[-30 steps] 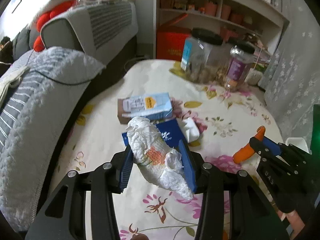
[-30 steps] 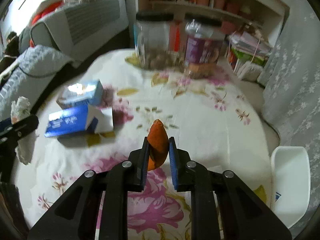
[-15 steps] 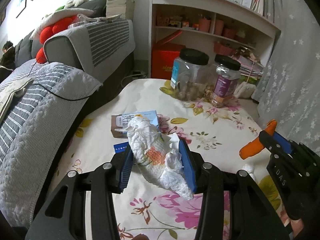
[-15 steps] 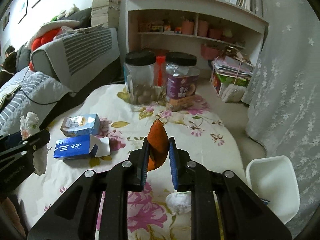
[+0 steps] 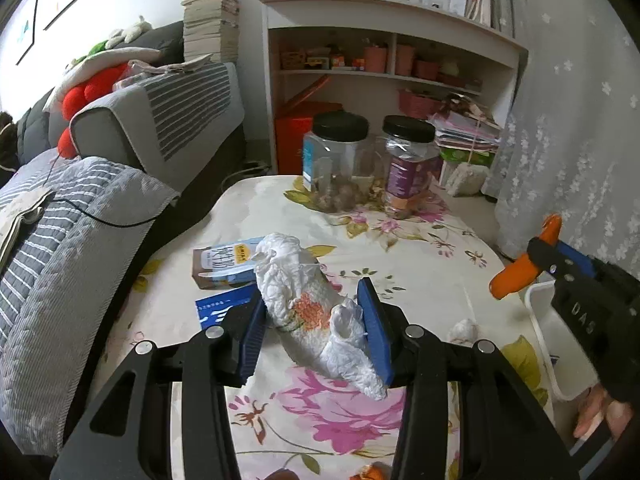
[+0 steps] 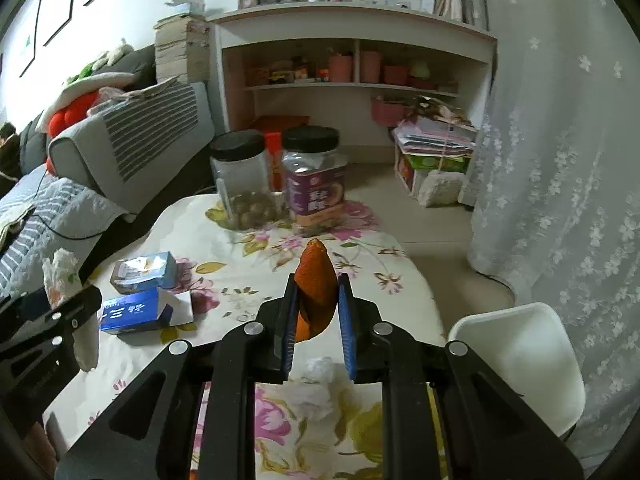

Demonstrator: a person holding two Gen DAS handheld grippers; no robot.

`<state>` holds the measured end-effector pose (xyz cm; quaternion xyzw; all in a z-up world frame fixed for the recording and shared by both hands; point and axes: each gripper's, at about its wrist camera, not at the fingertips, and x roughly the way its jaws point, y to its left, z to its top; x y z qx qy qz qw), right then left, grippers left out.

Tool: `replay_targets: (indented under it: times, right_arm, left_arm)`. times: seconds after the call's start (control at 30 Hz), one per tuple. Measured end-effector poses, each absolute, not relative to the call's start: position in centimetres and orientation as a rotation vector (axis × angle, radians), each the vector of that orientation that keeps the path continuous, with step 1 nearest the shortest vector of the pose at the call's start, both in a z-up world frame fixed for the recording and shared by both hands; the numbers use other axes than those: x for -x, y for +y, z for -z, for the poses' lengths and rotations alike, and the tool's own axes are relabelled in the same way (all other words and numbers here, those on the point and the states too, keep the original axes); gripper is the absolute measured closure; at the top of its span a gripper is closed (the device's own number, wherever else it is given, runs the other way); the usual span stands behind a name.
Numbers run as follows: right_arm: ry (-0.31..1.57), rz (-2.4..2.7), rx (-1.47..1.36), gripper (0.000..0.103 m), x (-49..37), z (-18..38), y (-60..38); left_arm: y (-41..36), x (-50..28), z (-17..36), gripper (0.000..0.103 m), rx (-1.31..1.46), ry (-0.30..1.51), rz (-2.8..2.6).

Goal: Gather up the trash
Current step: 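Carry the tissue and orange peel in both grippers to the white bin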

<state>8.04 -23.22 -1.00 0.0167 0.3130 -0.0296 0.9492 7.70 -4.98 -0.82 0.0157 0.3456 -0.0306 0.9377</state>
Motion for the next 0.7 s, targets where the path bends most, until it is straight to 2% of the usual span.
replay_targets:
  times: [0.7]
  right_arm:
    - [0.581, 0.246, -0.119, 0.085, -4.6, -1.1, -33.6]
  left_arm:
    - [-12.7, -6.1, 0.9, 0.059, -0.116, 0.693, 0.190]
